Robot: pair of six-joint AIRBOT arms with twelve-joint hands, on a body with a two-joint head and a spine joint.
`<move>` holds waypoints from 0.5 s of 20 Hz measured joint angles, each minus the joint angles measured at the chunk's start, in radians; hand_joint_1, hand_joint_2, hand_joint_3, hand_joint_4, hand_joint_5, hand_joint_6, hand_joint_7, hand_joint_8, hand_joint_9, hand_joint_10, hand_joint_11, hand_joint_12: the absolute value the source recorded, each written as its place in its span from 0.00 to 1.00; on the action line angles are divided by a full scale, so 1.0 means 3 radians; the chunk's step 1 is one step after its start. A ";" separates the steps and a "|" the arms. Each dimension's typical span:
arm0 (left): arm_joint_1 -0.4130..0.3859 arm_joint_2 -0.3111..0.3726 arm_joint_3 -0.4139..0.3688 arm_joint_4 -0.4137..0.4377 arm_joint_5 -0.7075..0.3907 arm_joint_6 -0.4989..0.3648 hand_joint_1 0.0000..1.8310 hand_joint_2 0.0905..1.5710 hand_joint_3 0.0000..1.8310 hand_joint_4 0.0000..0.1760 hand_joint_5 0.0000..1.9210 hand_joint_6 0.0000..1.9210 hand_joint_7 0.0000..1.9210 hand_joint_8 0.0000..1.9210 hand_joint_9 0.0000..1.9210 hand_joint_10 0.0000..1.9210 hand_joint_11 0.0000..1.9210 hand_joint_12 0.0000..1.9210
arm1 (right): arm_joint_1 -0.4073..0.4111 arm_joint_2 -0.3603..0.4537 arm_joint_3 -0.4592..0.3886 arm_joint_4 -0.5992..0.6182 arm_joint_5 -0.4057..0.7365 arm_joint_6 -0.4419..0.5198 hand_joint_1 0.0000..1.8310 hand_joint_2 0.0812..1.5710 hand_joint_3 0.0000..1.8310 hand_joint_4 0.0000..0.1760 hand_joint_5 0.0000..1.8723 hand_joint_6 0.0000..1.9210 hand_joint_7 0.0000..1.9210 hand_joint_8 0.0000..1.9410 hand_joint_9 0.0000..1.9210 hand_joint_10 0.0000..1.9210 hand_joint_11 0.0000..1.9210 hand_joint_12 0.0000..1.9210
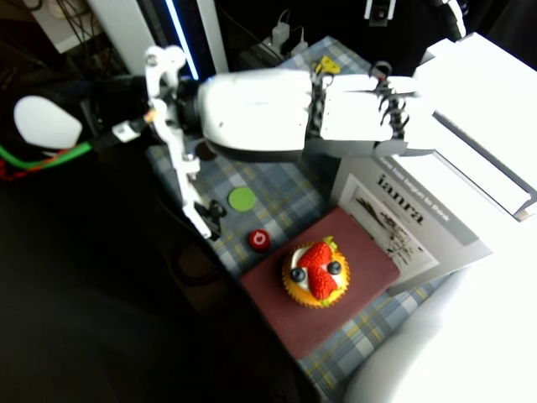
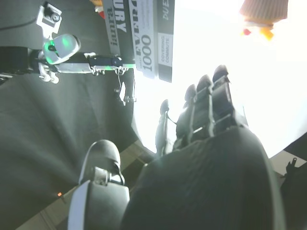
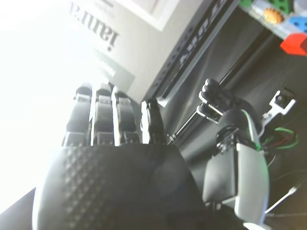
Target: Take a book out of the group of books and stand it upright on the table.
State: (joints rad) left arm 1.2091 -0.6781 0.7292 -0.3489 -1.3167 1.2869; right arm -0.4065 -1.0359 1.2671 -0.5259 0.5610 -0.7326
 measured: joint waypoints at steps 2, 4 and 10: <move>0.0000 -0.0006 0.0000 -0.0015 -0.0006 -0.0010 0.00 0.77 0.02 1.00 0.06 0.00 0.01 0.00 0.00 0.00 0.00 0.00 | 0.0001 0.0041 -0.0043 -0.0047 -0.0018 -0.0005 0.00 0.63 0.00 1.00 0.04 0.01 0.00 0.00 0.00 0.00 0.00 0.00; 0.0000 -0.0017 0.0000 -0.0013 -0.0001 -0.0017 0.00 0.77 0.01 1.00 0.06 0.00 0.01 0.00 0.00 0.00 0.00 0.00 | 0.0001 0.0084 -0.0099 -0.0083 -0.0019 -0.0004 0.00 0.63 0.00 1.00 0.05 0.01 0.00 0.00 0.00 0.00 0.00 0.00; 0.0080 -0.0017 -0.0017 -0.0038 -0.0053 -0.0047 0.00 0.81 0.00 1.00 0.05 0.00 0.01 0.00 0.00 0.00 0.00 0.00 | 0.0000 0.0131 -0.0323 -0.0139 -0.0008 -0.0005 0.00 0.63 0.00 1.00 0.05 0.00 0.00 0.00 0.00 0.00 0.00 0.00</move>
State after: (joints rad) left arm 1.2331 -0.6830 0.7242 -0.3603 -1.3327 1.2728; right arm -0.4065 -0.9966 1.1702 -0.5674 0.5587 -0.7341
